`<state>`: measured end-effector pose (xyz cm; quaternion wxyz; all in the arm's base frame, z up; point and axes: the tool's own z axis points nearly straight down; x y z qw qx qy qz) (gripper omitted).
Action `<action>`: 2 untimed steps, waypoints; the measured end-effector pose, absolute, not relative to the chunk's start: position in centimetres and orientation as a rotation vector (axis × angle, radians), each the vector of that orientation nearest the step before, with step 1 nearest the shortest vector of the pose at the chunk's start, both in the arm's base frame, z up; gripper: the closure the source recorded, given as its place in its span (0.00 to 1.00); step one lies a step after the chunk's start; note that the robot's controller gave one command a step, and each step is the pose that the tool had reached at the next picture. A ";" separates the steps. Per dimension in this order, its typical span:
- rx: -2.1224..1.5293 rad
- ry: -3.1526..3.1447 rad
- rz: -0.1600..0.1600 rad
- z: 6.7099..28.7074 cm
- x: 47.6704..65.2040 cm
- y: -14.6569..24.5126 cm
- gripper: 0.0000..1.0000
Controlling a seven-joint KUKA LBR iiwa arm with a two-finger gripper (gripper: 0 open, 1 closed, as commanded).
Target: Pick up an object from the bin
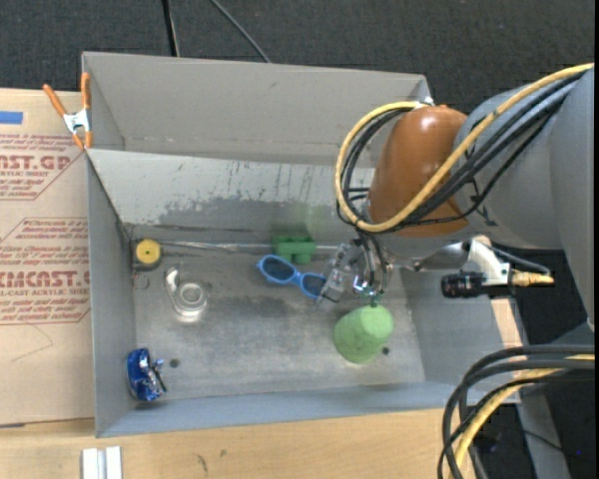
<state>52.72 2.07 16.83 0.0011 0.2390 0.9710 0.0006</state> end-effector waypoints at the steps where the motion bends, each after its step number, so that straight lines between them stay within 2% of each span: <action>1: 0.749 3.049 0.002 18.1 52.8 2.1 1.00; 2: 0.747 3.049 0.002 19.6 52.9 2.1 1.00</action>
Offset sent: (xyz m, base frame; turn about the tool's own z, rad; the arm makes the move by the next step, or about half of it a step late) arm 0.0001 -0.0001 0.0121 0.0000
